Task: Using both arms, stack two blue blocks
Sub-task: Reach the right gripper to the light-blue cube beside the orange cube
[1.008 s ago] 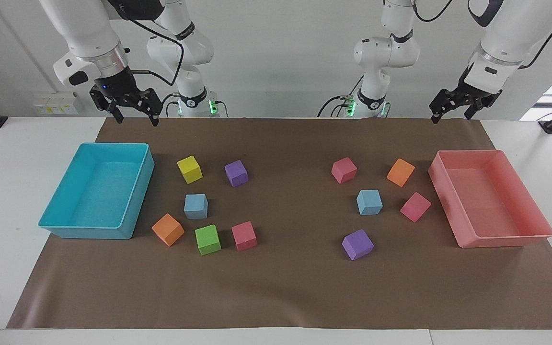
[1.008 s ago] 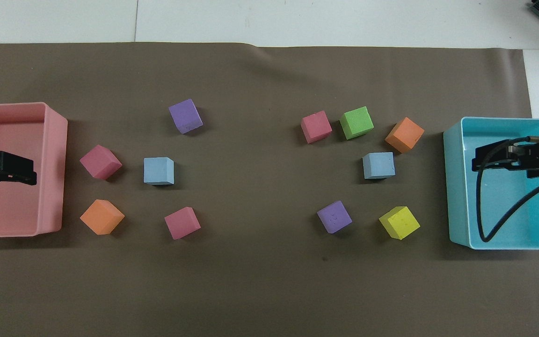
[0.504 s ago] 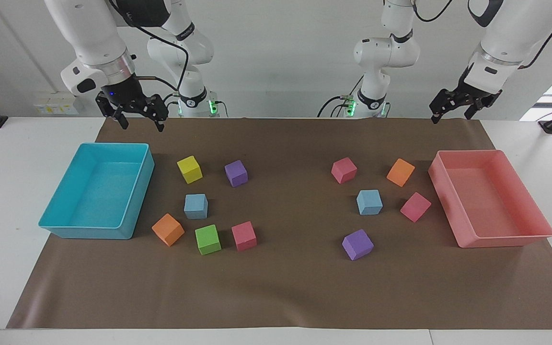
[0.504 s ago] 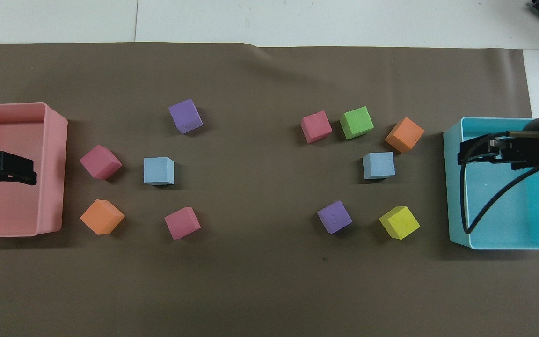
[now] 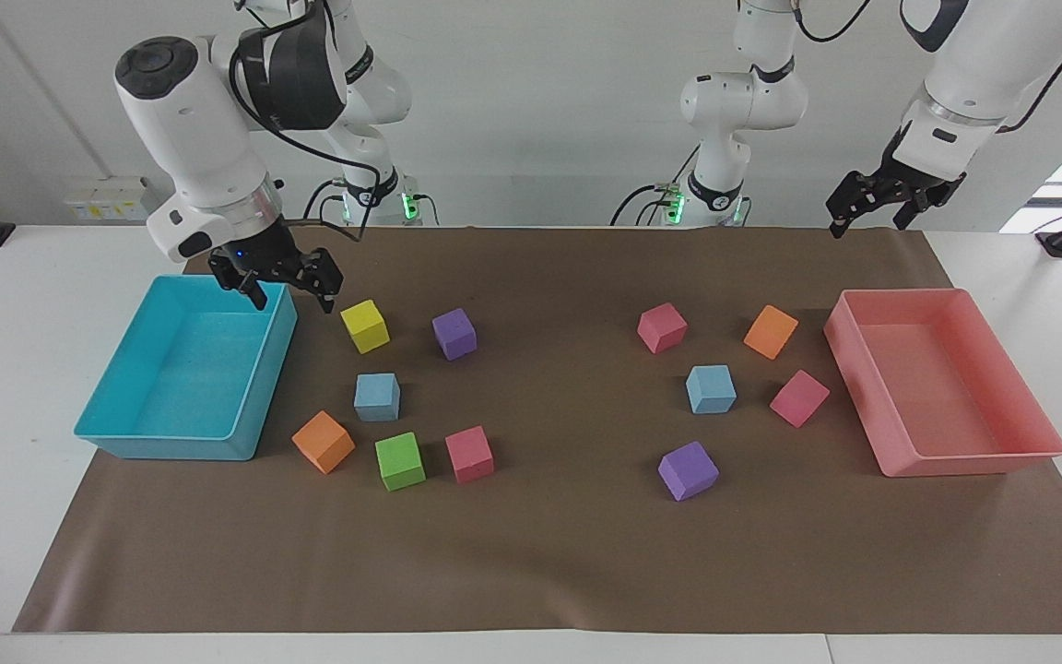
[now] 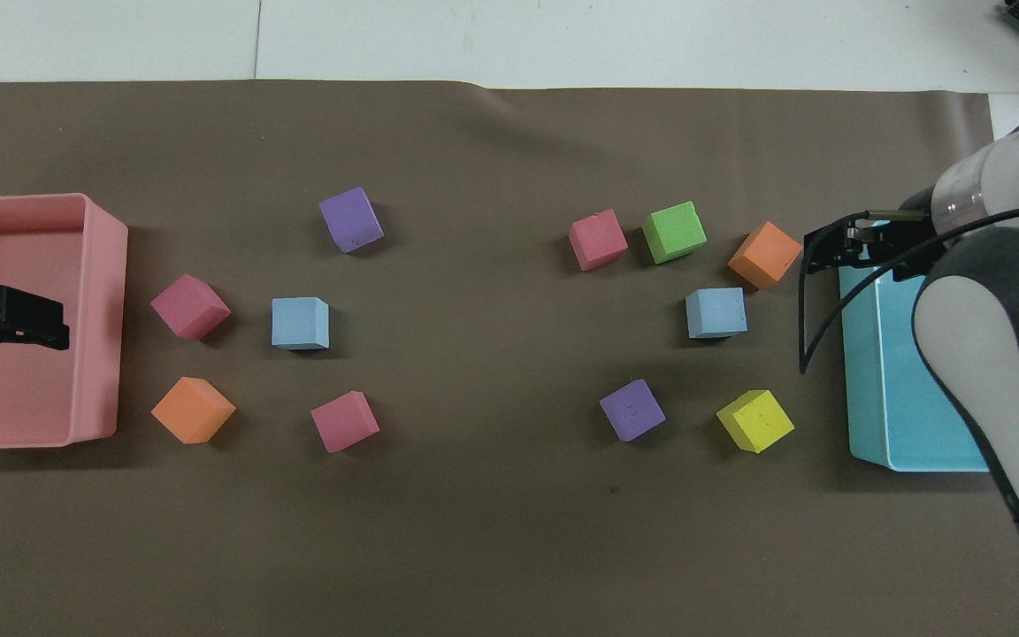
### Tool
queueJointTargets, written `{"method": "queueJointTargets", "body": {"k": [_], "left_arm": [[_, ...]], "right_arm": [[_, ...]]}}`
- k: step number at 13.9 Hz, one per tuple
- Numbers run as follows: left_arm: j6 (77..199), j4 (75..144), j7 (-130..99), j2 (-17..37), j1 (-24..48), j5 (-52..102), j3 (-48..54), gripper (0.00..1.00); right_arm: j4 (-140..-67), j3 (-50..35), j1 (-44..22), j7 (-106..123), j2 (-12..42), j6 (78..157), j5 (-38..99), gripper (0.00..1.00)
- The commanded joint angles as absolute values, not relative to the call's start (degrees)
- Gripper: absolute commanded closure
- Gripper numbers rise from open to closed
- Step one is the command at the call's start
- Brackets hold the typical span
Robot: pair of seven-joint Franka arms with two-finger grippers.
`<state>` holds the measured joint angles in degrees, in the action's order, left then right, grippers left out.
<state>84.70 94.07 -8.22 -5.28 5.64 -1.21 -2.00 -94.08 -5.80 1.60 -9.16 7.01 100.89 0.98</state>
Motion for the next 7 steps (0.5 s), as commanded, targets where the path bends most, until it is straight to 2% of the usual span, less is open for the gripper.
{"method": "queueJointTargets", "body": {"k": [1,4,7], "left_arm": [[84.38,93.87,-8.09,-5.71,4.83,-1.05,-1.49,0.0],[84.29,93.87,-8.09,-5.71,4.92,-1.14,-1.41,0.0],[84.2,93.87,-8.09,-5.71,4.92,-1.05,-1.41,0.0]], "right_arm": [[-98.85,-6.15,0.27,-9.75,7.29,105.89,0.53,0.0],[-104.49,-6.15,-0.7,-10.19,7.56,112.57,0.53,0.0],[-105.64,-6.15,-0.88,-10.98,9.83,114.43,0.44,0.0]]}}
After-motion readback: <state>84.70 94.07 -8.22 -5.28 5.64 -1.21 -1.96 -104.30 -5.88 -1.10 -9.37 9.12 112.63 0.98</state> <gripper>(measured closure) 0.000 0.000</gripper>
